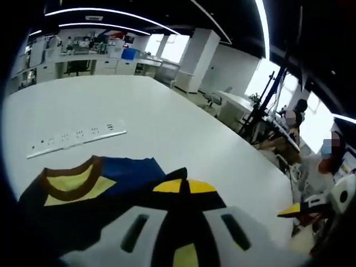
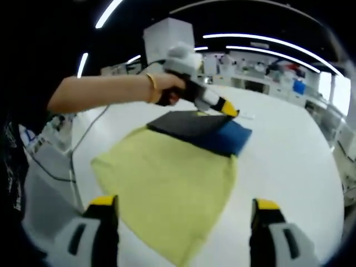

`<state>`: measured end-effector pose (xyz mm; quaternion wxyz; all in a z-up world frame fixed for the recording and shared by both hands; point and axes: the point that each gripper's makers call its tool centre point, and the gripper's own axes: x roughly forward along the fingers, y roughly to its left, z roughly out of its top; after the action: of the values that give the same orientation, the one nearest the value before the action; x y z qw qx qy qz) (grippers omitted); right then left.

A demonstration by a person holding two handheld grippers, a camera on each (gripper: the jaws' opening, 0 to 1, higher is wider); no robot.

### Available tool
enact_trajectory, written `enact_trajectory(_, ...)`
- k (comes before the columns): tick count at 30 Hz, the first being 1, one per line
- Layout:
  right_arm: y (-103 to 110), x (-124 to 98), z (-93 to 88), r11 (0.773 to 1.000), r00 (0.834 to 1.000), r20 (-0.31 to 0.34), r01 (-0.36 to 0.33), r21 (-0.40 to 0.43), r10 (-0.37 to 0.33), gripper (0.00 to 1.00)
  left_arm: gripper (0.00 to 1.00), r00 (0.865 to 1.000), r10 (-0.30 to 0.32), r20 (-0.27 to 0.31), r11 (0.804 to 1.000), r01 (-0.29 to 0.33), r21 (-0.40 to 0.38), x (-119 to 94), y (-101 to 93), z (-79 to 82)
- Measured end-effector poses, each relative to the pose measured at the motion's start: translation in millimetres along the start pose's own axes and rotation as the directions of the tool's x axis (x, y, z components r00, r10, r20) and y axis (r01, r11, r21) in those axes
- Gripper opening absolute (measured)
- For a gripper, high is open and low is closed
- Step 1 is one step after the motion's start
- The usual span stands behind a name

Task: Fold the garment on the visible template until the final outline fits inside the template.

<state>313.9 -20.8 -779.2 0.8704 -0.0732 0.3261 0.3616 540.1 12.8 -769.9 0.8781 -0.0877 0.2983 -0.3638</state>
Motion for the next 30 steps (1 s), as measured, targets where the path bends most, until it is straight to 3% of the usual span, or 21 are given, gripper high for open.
enact_trajectory(7,1.4,2.0,-3.9,1.000,1.000,-0.011,-0.005,-0.006,0.005,0.99,0.01,1.000,-0.024,-0.007,0.997,0.024,0.076,0.3,-7.5,-8.9)
enact_trajectory(11,2.1,3.1,-2.2,1.000,1.000,-0.009,-0.009,-0.010,0.008,0.99,0.19,1.000,-0.029,-0.002,0.983,0.029,0.183,-7.1,-12.6,-6.4)
enact_trajectory(17,7.7,6.8,1.3,0.999,0.999,-0.009,-0.044,-0.024,0.044,0.99,0.44,0.999,-0.040,0.019,0.966,0.034,0.255,-20.7,-9.4,2.0)
enact_trajectory(20,12.0,9.3,1.2,0.997,0.998,-0.016,-0.068,-0.025,0.068,0.99,0.50,0.996,-0.069,0.053,0.966,0.053,0.255,-36.6,-15.4,7.3)
enact_trajectory(25,18.1,13.5,0.3,0.994,0.994,-0.028,-0.105,-0.035,0.104,0.99,0.67,0.995,-0.041,0.089,0.962,0.015,0.274,-56.6,0.6,15.4)
enact_trajectory(30,26.3,15.2,-6.0,0.985,0.986,-0.069,-0.158,-0.065,0.153,0.99,0.82,0.993,-0.020,0.120,0.964,-0.013,0.266,-84.7,13.3,7.3)
